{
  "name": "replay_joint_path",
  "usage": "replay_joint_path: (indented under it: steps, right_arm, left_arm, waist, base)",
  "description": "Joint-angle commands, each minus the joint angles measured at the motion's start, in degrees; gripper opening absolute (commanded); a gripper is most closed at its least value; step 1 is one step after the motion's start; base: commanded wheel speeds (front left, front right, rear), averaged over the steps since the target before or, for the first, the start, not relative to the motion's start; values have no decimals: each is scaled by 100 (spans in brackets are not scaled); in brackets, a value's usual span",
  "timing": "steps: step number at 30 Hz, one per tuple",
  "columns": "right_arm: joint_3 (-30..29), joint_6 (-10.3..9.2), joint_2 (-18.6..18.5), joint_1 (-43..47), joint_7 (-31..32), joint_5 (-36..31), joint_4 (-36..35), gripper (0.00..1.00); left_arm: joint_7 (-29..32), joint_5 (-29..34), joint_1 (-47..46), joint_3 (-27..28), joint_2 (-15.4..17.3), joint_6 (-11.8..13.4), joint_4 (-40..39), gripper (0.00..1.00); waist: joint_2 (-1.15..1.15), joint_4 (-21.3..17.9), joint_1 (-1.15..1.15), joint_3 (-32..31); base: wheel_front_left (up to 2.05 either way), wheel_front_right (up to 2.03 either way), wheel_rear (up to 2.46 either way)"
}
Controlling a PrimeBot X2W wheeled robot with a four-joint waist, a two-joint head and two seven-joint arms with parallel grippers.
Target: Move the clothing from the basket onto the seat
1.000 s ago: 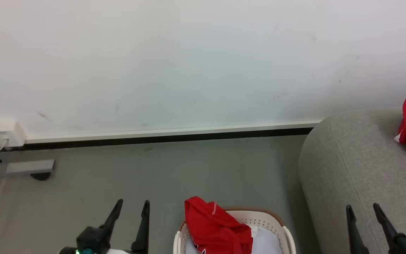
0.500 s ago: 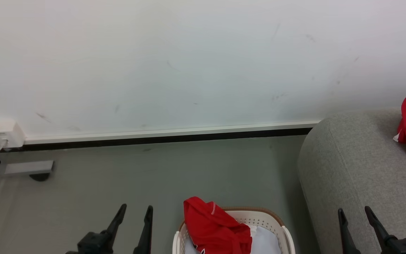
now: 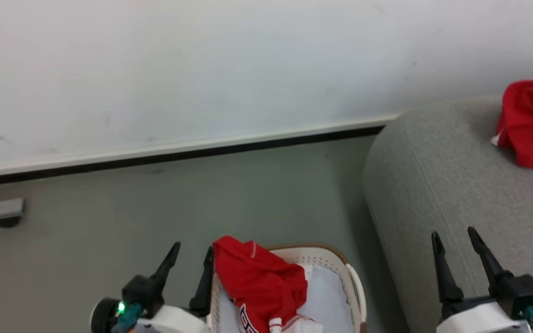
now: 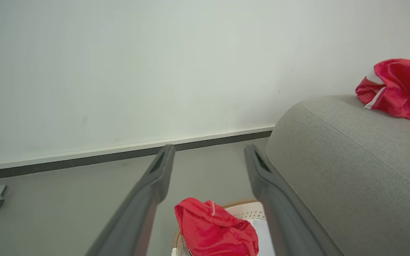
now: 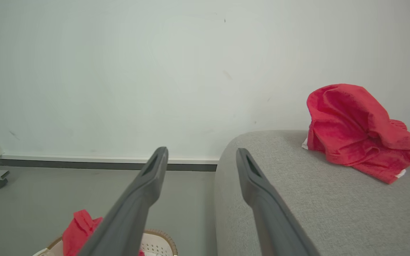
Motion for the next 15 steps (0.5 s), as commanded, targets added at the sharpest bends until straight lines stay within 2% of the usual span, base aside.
replay_joint_path:
  steps: [1, 6, 15]
  right_arm:
    - [43, -13, -3, -204, 6, 11, -74, 100]
    - [208, -13, 17, -595, 6, 113, -229, 100]
    - [513, -13, 31, -1211, 6, 576, -553, 100]
  left_arm:
    - [-3, 124, -279, -69, -16, -44, 187, 100]
    - [158, 278, -982, -316, -60, -97, 825, 100]
    - [1005, 578, -2201, -807, -132, -174, 2005, 100]
  waist:
    - [0, -378, -1, 419]
    - [0, -788, -1, 981]
    - [0, -1287, -1, 2011]
  base:
    - [0, 0, 0]
    - [0, 0, 0]
    - [0, 0, 0]
